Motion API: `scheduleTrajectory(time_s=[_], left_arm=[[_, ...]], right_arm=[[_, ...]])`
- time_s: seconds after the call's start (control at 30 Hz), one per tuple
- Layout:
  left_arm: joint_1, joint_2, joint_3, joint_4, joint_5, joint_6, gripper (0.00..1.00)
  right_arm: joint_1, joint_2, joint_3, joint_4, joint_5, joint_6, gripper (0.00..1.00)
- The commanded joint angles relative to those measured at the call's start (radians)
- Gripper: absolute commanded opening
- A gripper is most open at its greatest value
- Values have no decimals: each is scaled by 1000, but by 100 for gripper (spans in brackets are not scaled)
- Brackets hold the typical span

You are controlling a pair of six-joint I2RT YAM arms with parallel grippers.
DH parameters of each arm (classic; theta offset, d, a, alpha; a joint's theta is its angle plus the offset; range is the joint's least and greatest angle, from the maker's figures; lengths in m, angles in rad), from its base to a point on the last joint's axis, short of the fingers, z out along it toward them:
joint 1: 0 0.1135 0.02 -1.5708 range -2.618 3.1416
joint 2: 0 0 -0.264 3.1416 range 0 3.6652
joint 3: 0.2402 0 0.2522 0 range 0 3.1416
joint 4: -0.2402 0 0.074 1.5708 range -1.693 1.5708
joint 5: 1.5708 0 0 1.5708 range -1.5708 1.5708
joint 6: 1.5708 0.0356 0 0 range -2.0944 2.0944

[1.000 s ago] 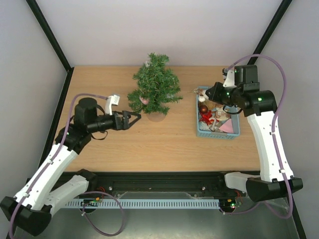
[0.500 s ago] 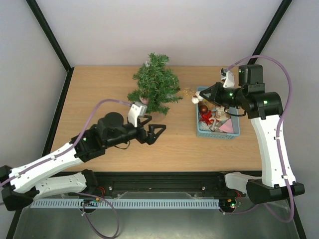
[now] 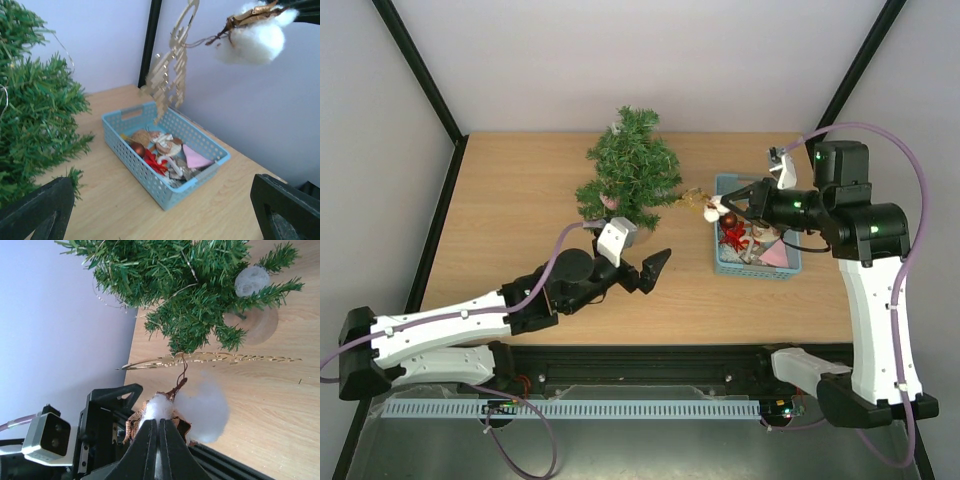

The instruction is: Decorate the small christmas tree

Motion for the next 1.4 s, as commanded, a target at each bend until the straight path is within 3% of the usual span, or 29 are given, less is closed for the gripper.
scheduleTrajectory(time_s=[0.0,0.27,0.5,1.07,1.2,1.37], left_arm=[[-20,24,-49,242,-72,133,99],[-25,56,-134,452,62,268,99],[-25,58,-181,569,70,354,99],[-27,192,-93,615,99,422,98],[-28,219,-71,624,84,411,91],[-28,249,-37,610,79,394,68]], right_arm=[[5,-31,13,-72,-72,15,1],[8,-60,3,-107,-131,8,1],[8,-85,-36,-123,-160,-4,1],[16,-117,-108,-104,-193,2,1],[17,-119,-108,-103,-195,2,2],[18,-122,-132,-100,-193,0,1]])
